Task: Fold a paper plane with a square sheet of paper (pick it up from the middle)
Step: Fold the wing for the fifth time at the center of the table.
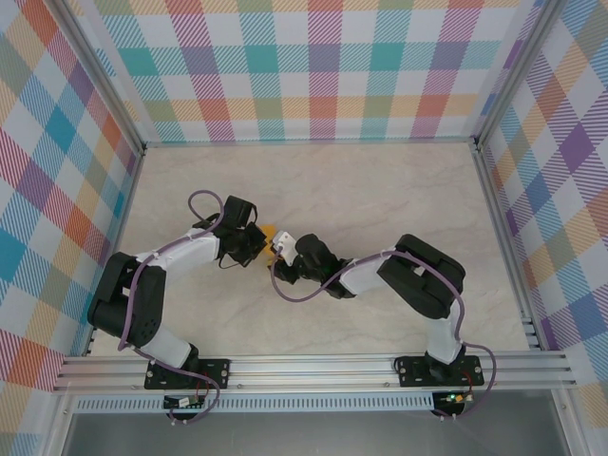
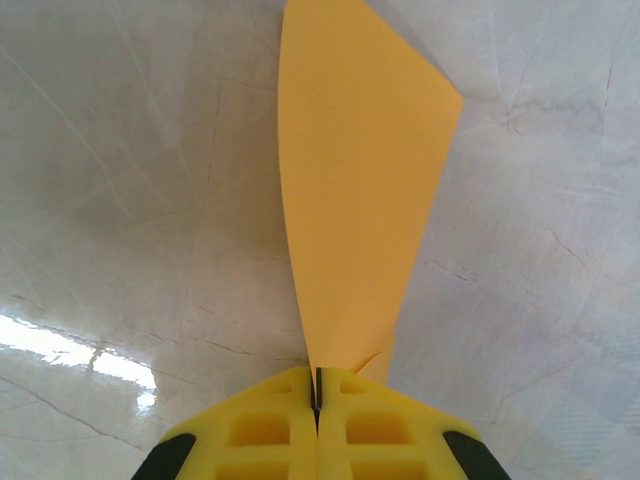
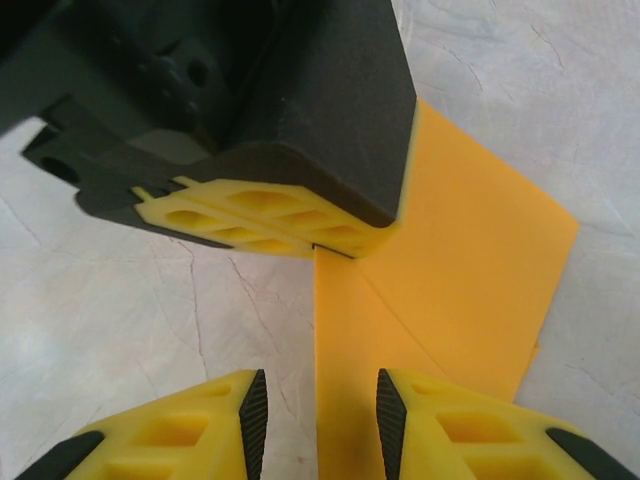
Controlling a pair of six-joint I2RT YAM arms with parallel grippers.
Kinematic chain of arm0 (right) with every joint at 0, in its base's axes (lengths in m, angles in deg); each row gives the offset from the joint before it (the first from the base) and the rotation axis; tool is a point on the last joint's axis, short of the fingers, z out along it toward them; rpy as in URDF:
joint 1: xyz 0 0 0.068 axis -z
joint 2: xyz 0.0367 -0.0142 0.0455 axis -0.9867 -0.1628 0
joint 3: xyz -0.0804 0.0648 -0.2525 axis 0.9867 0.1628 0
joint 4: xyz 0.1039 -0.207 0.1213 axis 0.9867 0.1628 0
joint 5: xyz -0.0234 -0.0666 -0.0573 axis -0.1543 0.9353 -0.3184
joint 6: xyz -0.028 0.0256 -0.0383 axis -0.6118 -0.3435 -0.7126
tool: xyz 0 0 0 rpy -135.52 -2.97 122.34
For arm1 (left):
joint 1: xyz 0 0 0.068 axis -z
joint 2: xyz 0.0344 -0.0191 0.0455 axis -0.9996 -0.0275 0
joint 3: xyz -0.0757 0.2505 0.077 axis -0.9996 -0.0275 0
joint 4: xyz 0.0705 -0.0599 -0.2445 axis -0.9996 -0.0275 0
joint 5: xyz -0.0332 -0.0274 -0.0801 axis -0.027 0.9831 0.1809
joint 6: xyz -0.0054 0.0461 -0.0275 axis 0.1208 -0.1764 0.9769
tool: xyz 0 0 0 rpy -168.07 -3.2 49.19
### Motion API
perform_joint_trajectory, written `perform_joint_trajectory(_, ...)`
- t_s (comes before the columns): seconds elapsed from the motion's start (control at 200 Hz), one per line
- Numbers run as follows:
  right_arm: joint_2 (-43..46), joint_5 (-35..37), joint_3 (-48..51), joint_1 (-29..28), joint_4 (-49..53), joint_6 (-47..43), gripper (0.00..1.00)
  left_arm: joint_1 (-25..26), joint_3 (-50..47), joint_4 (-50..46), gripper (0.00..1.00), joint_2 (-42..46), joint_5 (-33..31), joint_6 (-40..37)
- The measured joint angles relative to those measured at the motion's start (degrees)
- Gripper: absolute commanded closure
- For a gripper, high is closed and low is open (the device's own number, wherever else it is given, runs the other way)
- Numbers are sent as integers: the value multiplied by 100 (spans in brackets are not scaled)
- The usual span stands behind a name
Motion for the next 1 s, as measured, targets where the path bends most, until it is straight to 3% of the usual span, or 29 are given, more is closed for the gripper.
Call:
perform_joint_trajectory(0.405, -431, 229, -363, 0, -299, -96, 74, -26, 28, -2, 100, -42, -70, 275)
perform_joint_trajectory(0.5, -452, 254, -363, 0, -341, -170, 81, -28, 28, -11, 98, -42, -87, 282)
perform_joint_trajectory(0.75, -457, 293, -361, -7, -361, -293, 90, -70, 42, -55, 86, -42, -57, 227)
perform_joint_trajectory(0.87, -455, 310, -289, -11, -444, -350, 91, -149, 42, -96, 76, -42, 7, 208)
perform_joint_trajectory(1.0, -415, 295, -107, -11, -542, -356, 91, -262, 22, -94, 74, -42, 116, 190)
